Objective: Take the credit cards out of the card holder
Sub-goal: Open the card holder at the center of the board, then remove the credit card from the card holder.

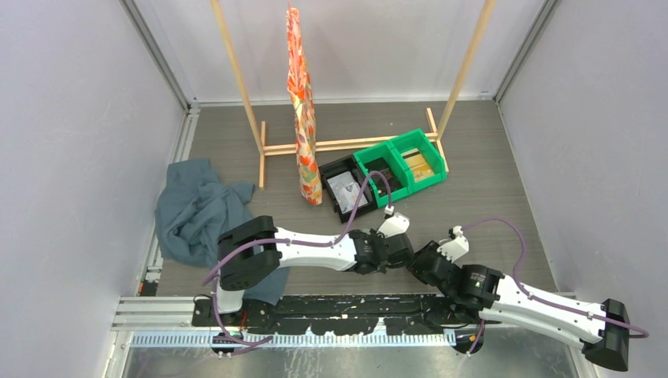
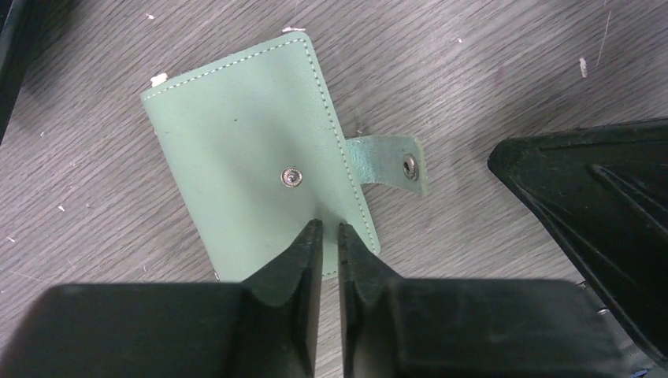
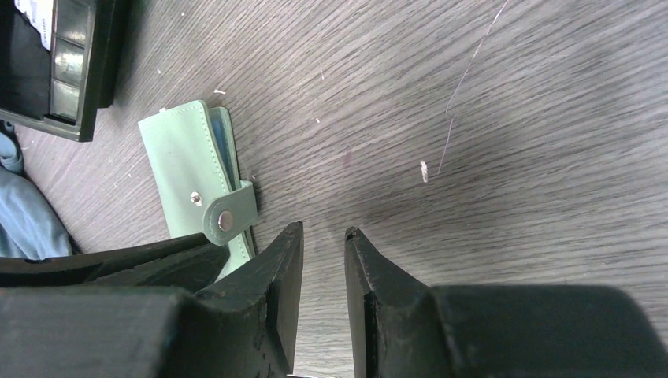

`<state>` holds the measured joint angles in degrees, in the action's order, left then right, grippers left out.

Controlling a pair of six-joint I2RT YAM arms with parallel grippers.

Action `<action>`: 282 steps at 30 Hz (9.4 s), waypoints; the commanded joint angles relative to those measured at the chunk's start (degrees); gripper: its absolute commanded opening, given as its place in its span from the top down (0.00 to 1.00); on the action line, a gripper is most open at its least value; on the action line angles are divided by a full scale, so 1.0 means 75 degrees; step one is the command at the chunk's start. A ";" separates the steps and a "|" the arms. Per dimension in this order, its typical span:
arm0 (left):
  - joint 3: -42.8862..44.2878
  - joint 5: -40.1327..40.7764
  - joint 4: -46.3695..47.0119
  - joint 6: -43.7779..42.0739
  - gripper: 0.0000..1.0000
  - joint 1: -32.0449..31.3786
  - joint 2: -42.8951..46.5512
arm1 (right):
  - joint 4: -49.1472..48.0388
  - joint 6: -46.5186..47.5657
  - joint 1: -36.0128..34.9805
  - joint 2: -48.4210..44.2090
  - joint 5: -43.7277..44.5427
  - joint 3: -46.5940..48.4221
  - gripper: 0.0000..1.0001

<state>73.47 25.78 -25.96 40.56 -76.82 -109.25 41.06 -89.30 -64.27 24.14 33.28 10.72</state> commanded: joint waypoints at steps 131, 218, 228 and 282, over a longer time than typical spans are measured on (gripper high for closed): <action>-0.2275 -0.2943 0.1137 0.0734 0.78 0.1375 0.2652 | -0.1509 0.1266 -0.1295 0.3065 0.0711 0.2845 0.57; -0.3058 -0.5996 0.3090 0.0902 0.28 0.2848 0.1934 | 0.2155 -0.0486 -0.1223 0.0544 0.1637 0.2168 0.61; -0.3196 -0.6753 0.4084 0.1181 0.32 0.2836 0.1878 | 0.2248 -0.0541 -0.1227 0.0405 0.1663 0.2124 0.59; -0.3130 -0.7194 0.4927 0.1639 0.45 0.2641 0.1435 | 0.1760 -0.0448 -0.1219 0.0612 0.1495 0.1998 0.59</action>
<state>48.82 -26.33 7.99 52.23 -56.27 -98.50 53.93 -91.66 -73.38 28.73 42.39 25.58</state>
